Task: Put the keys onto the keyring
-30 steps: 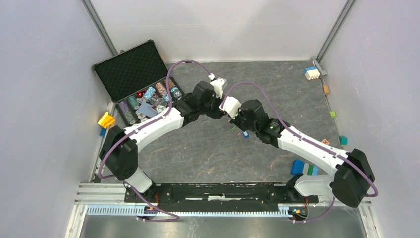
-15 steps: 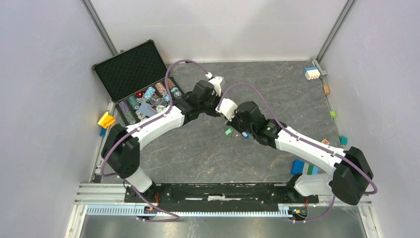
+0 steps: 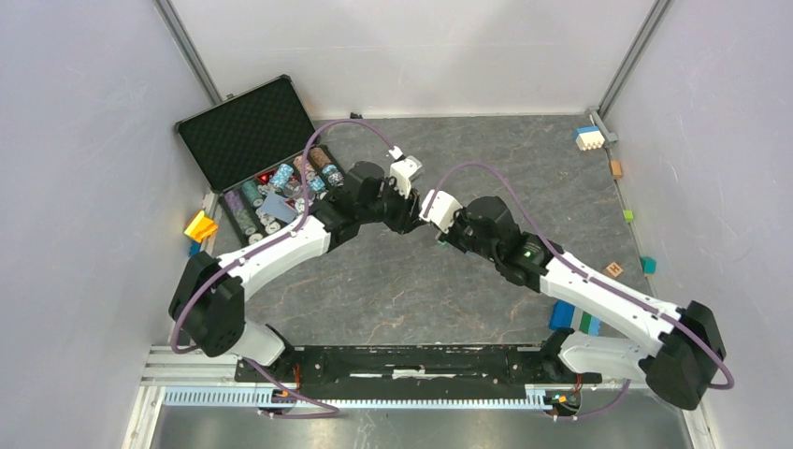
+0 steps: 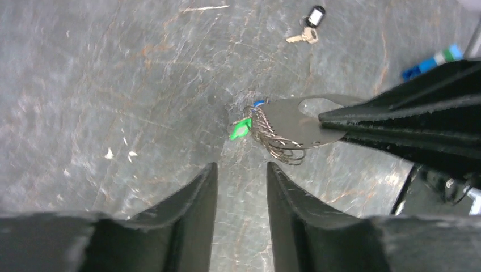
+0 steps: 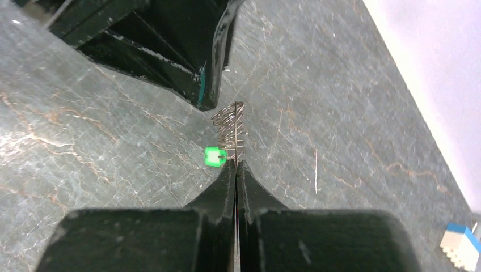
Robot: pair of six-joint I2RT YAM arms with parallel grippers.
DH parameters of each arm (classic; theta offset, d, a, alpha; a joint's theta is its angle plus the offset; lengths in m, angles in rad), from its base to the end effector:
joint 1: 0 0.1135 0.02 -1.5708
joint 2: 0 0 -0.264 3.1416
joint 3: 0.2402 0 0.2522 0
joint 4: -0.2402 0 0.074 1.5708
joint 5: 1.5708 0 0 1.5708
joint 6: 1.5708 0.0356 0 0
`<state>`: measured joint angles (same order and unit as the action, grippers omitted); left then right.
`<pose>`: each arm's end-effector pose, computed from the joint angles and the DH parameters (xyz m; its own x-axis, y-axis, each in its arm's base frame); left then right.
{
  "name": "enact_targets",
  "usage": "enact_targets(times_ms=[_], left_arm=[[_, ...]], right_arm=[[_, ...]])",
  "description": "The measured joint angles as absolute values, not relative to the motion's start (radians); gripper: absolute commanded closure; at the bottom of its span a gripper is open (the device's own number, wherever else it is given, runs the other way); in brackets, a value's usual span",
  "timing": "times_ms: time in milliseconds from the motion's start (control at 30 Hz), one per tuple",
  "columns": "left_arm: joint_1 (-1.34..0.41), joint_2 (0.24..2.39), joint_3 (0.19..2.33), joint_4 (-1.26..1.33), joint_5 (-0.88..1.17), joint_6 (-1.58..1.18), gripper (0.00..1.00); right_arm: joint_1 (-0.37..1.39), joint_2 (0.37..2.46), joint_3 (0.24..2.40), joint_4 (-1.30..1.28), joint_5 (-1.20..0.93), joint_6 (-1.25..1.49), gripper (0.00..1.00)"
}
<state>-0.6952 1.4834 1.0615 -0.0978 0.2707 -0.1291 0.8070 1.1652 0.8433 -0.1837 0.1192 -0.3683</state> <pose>0.2542 -0.2245 0.2771 -0.4806 0.2393 -0.8437 0.7397 0.6273 -0.2434 0.1849 0.1869 0.2825 -0.0803 -0.6006 -0.7955 -0.7225 0.5849 -0.3687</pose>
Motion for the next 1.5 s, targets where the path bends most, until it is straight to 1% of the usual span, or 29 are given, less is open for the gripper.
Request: enact_targets(times_ms=[33,67,167,333,433,467,733,833,933,1033,1133,1200,1367,1433,1500], left_arm=[[-0.689,1.475,1.052,-0.087,0.31,-0.083,0.41],[-0.683,1.47,1.045,-0.073,0.35,-0.042,0.37],[-0.673,1.462,1.034,-0.052,0.437,0.075,0.32],[-0.659,1.457,1.012,-0.051,0.583,0.26,0.31],[-0.652,1.456,1.005,-0.078,0.667,0.365,0.34],[-0.651,1.456,1.004,-0.091,0.694,0.402,0.36],[-0.649,1.445,1.005,-0.177,0.829,0.582,0.64],[-0.649,1.445,1.008,-0.225,0.852,0.637,0.73],[-0.649,1.446,1.01,-0.264,0.849,0.685,0.8],[-0.644,1.446,1.013,-0.288,0.842,0.712,0.94],[-0.635,1.446,1.018,-0.295,0.84,0.721,0.98],[-0.63,1.446,1.021,-0.29,0.844,0.721,0.96],[-0.628,1.451,1.022,-0.288,0.874,0.719,0.64],[-0.628,1.463,1.026,-0.287,0.885,0.719,0.57],[-0.628,1.48,1.03,-0.285,0.897,0.719,0.54]], right_arm=[[0.806,1.141,0.832,-0.181,0.097,-0.38,1.0],[0.804,1.124,0.826,-0.179,0.076,-0.39,1.0],[0.796,1.084,0.812,-0.179,-0.009,-0.425,1.0],[0.78,1.027,0.767,-0.188,-0.133,-0.48,1.0],[0.776,1.015,0.751,-0.197,-0.192,-0.504,1.0],[0.776,1.013,0.746,-0.197,-0.207,-0.509,1.0],[0.765,1.007,0.729,-0.196,-0.281,-0.526,1.0],[0.762,1.007,0.723,-0.2,-0.292,-0.527,1.0],[0.756,1.006,0.722,-0.206,-0.307,-0.53,1.0],[0.75,0.999,0.721,-0.211,-0.322,-0.538,1.0],[0.744,0.991,0.721,-0.211,-0.335,-0.545,1.0],[0.74,0.986,0.721,-0.212,-0.34,-0.546,1.0],[0.732,0.981,0.721,-0.211,-0.344,-0.547,1.0],[0.731,0.981,0.721,-0.212,-0.344,-0.547,1.0],[0.731,0.981,0.721,-0.212,-0.345,-0.547,1.0]])
